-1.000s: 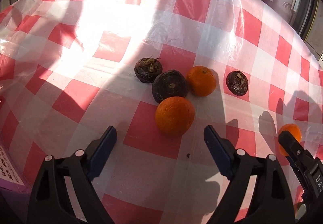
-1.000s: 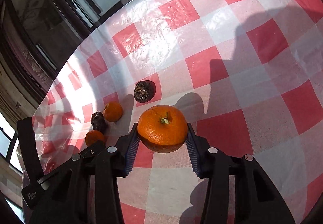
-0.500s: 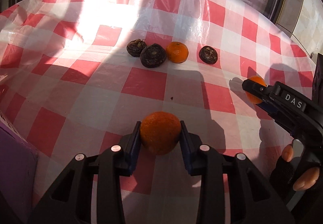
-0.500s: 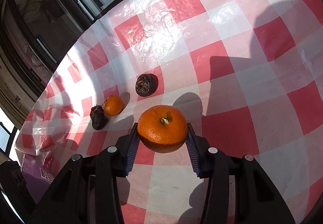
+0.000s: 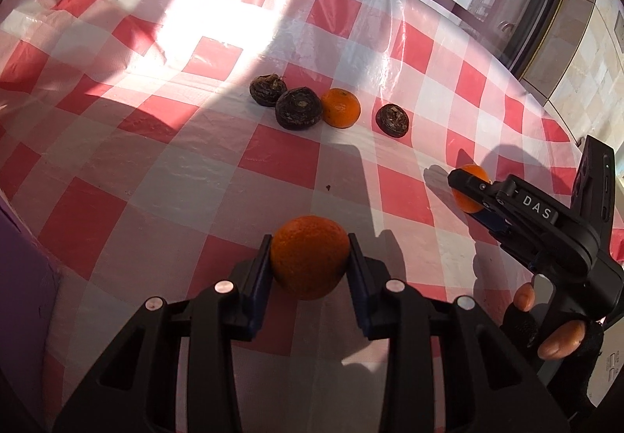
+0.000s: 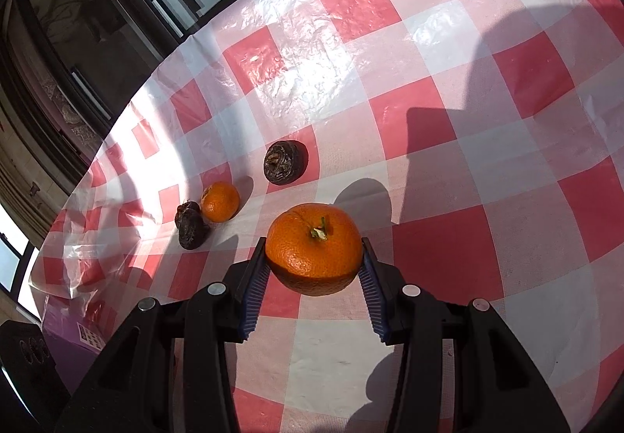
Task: Organize fruits
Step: 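Carry both mandarins into the white box and open both tools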
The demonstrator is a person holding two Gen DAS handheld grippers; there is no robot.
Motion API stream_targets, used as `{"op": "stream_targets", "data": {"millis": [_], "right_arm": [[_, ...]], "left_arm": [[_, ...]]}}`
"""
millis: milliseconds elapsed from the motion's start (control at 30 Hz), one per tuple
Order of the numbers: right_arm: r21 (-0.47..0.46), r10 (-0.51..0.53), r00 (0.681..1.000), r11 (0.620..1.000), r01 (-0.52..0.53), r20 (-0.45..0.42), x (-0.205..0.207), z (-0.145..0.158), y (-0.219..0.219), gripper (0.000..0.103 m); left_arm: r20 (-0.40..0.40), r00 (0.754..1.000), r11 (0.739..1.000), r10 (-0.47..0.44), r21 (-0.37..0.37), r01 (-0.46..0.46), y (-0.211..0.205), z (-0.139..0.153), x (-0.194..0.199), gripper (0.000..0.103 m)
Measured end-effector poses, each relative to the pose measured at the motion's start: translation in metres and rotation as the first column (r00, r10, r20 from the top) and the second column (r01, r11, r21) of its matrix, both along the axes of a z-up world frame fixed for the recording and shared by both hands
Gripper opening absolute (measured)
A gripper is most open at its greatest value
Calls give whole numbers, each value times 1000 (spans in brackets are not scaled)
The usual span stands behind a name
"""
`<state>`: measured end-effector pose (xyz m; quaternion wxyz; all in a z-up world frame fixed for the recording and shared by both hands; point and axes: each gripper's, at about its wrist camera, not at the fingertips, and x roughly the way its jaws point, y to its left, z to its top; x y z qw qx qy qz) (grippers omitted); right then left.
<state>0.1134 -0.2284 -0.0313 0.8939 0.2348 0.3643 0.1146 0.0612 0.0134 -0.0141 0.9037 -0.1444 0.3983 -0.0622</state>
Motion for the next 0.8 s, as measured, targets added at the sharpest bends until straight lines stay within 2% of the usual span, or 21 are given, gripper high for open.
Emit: {"op": "stream_targets", "data": {"millis": [300, 433, 567, 633, 800], "right_arm": [[-19, -33, 999, 999, 33, -18, 0, -1, -1, 45], [-21, -24, 1000, 1000, 24, -11, -17, 2, 5, 45], [-25, -9, 1000, 1000, 8, -23, -70, 2, 17, 45], [-29, 3, 1000, 1000, -4, -28, -99, 1, 23, 45], [-24, 42, 999, 999, -43, -34, -160, 2, 33, 45]], "left_arm": [[20, 999, 999, 31, -33, -30, 7, 1, -2, 36], [14, 998, 997, 64, -31, -64, 12, 2, -6, 36], [2, 998, 996, 61, -58, -61, 14, 3, -41, 36], [7, 999, 998, 39, -45, -39, 11, 6, -68, 36], [88, 996, 998, -3, -65, 9, 16, 41, -129, 36]]}}
